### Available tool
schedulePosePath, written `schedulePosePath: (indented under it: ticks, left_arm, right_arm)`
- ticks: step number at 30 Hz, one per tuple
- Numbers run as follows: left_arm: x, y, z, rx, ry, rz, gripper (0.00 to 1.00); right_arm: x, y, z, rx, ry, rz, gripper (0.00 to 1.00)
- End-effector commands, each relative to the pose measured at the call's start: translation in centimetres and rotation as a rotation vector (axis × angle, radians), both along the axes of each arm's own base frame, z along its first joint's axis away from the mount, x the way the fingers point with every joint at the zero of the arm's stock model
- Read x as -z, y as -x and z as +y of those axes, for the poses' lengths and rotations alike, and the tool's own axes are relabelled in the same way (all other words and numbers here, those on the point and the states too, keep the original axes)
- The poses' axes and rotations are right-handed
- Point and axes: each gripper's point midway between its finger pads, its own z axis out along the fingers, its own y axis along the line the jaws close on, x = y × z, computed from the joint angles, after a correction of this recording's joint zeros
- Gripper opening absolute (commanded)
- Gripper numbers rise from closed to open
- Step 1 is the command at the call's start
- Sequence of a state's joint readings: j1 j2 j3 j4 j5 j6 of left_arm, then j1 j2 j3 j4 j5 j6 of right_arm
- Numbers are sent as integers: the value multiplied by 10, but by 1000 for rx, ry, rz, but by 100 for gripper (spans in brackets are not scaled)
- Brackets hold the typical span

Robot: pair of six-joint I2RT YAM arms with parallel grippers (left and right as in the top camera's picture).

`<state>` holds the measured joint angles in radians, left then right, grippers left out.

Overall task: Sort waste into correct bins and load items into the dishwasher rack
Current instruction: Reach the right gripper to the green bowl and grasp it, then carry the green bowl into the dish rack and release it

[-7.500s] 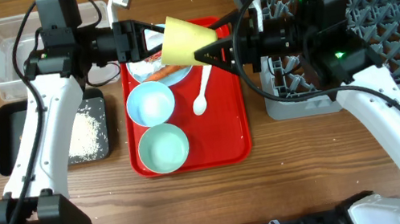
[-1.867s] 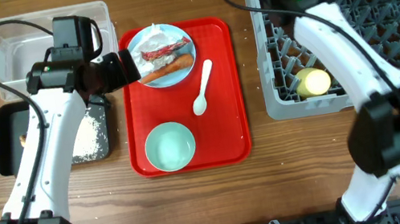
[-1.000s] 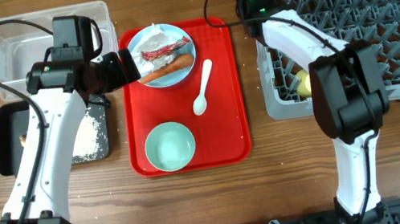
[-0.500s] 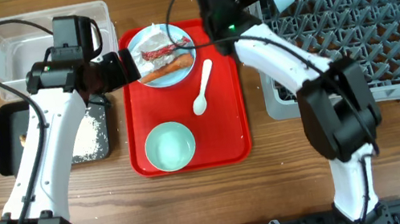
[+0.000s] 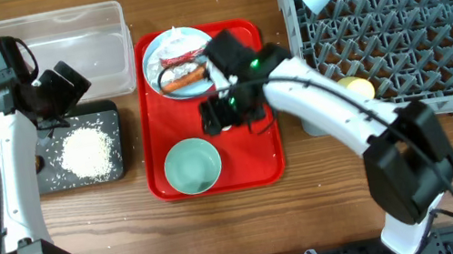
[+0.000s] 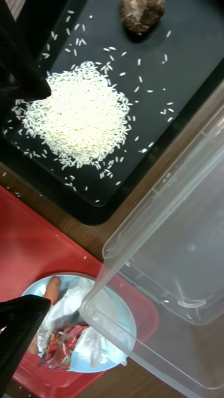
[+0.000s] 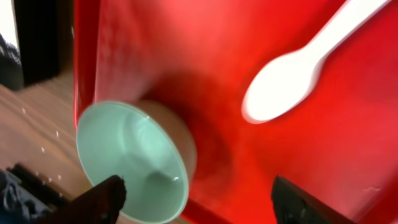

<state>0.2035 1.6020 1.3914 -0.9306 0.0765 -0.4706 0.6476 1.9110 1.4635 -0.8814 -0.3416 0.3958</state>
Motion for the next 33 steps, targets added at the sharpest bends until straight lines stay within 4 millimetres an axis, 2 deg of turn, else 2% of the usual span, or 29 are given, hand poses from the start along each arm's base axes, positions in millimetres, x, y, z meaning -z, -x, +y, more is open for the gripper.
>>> schedulePosePath:
  ticks: [1, 3, 6, 8, 9, 11, 14, 15, 17, 19, 21, 22, 23, 24, 25, 26, 27, 28, 29, 31, 33]
  left_arm:
    - [-12, -2, 0, -14, 12, -34, 100]
    - [-12, -2, 0, -13, 12, -34, 100]
    - [-12, -2, 0, -13, 12, -34, 97]
    - [-12, -2, 0, -13, 12, -34, 97]
    - [-12, -2, 0, -14, 12, -34, 97]
    - [-12, -2, -1, -13, 12, -34, 97]
    - [-12, -2, 0, -13, 12, -34, 99]
    - [-12, -2, 0, -13, 12, -34, 99]
    - [-12, -2, 0, -13, 12, -34, 100]
    - [-12, -2, 0, -13, 12, -34, 100]
    - [-12, -2, 0, -13, 11, -34, 100]
    - [-12, -2, 0, -13, 11, -34, 100]
    - [-12, -2, 0, -13, 11, -34, 100]
    - [-12, -2, 0, -13, 11, -34, 100]
    - [-12, -2, 0, -13, 11, -34, 100]
    - [-12, -2, 0, -13, 11, -34, 100]
    - [-12, -2, 0, -13, 11, -34, 100]
    - [-12, -2, 0, -13, 11, -34, 100]
    - [-12, -2, 0, -13, 11, -35, 100]
    - [-12, -2, 0, -13, 12, -36, 100]
    - [-12, -2, 0, -13, 11, -35, 100]
  right_arm:
    - [14, 36, 24, -5, -29, 76, 73]
    - [29, 38, 25, 21, -11, 98, 65]
    - [38, 41, 24, 20, 3, 125, 52]
    - [45, 41, 23, 29, 16, 140, 39]
    - [56, 43, 22, 43, 32, 169, 37]
    - [62, 43, 20, 48, 14, 212, 34]
    - [62, 39, 19, 62, 6, 214, 14]
    - [62, 39, 19, 63, 6, 214, 4]
    - [59, 37, 19, 70, 1, 215, 4]
    - [46, 30, 17, 80, -15, 191, 4]
    - [17, 14, 6, 106, 0, 79, 4]
    - [-7, -1, -9, 140, 34, -20, 4]
    - [-41, -21, -36, 198, 90, -155, 4]
    - [-83, -45, -85, 317, 211, -332, 4]
    - [-138, -65, -165, 513, 404, -559, 4]
    - [-163, -70, -210, 622, 532, -663, 4]
    - [-176, -70, -235, 682, 620, -717, 4]
    - [-194, -69, -271, 763, 774, -790, 4]
    - [-203, -69, -290, 812, 868, -830, 4]
    - [-211, -73, -313, 840, 1002, -863, 4]
    - [-205, -87, -322, 812, 1060, -859, 4]
